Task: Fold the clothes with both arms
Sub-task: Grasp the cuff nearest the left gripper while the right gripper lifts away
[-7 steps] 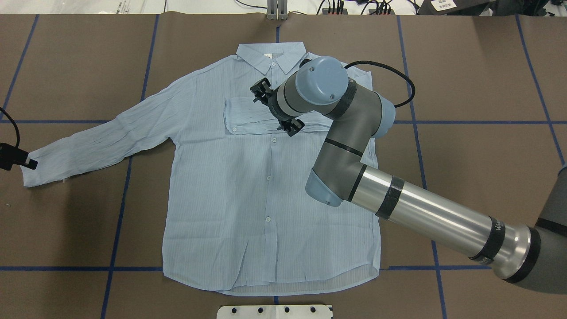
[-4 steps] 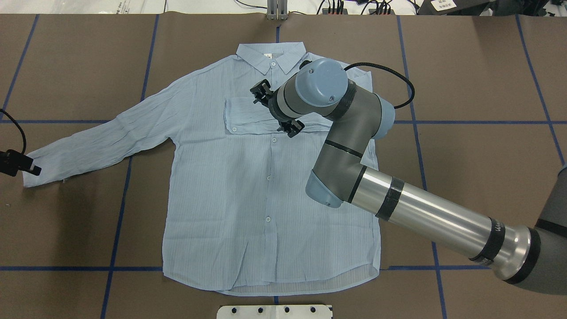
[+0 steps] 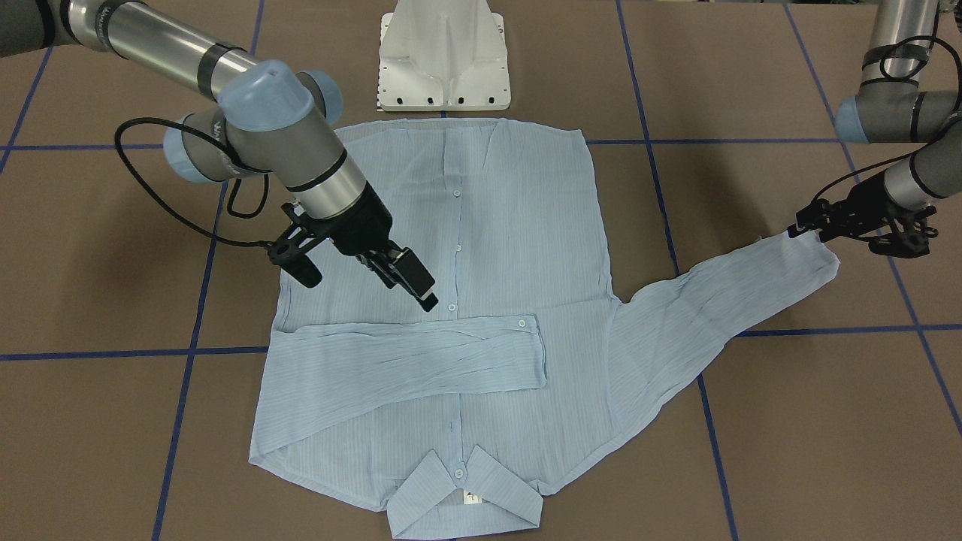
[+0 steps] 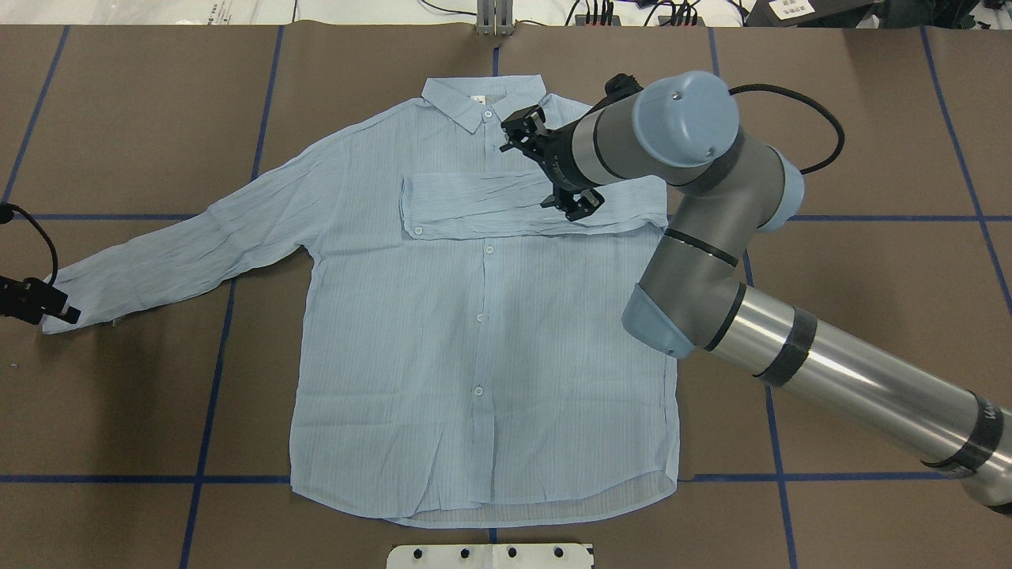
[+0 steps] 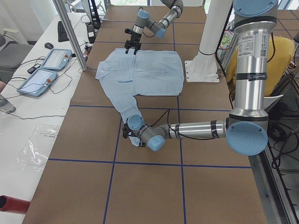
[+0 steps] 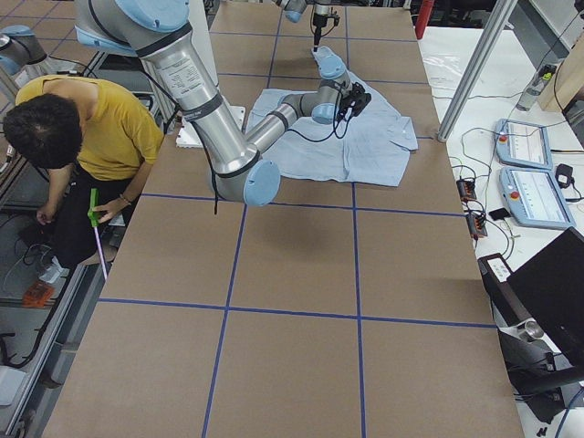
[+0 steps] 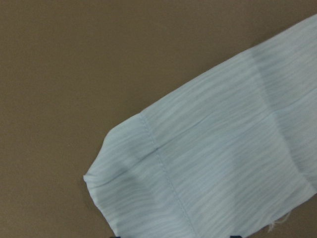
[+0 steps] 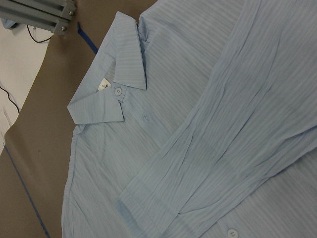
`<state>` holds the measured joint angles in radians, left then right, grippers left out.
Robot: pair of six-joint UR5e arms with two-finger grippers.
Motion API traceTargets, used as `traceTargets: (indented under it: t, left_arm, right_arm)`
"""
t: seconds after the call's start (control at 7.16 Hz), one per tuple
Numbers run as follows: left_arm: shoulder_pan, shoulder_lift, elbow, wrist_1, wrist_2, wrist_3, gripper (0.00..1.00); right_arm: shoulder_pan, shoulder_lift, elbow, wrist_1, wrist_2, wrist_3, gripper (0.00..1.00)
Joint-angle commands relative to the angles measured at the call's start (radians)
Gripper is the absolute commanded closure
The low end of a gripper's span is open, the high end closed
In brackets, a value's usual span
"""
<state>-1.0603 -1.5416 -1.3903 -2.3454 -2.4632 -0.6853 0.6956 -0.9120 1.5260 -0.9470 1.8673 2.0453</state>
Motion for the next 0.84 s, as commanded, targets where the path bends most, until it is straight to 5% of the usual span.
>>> traceTargets:
  t: [0.0, 0.14, 0.7]
  left_arm:
    - [0.003, 0.001, 0.002, 0.000, 0.000, -0.002, 0.77]
    - [0.003, 0.006, 0.011, 0.000, 0.000, 0.003, 0.96]
    - [-0.001, 0.004, -0.033, 0.000, -0.037, -0.008, 1.00]
  right_arm:
    - [0.013, -0.025, 0.017, 0.002, 0.023, -0.001, 0.01]
    - [0.013, -0.024, 0.016, 0.001, 0.023, -0.002, 0.01]
    - [0.013, -0.024, 0.016, 0.001, 0.023, 0.000, 0.01]
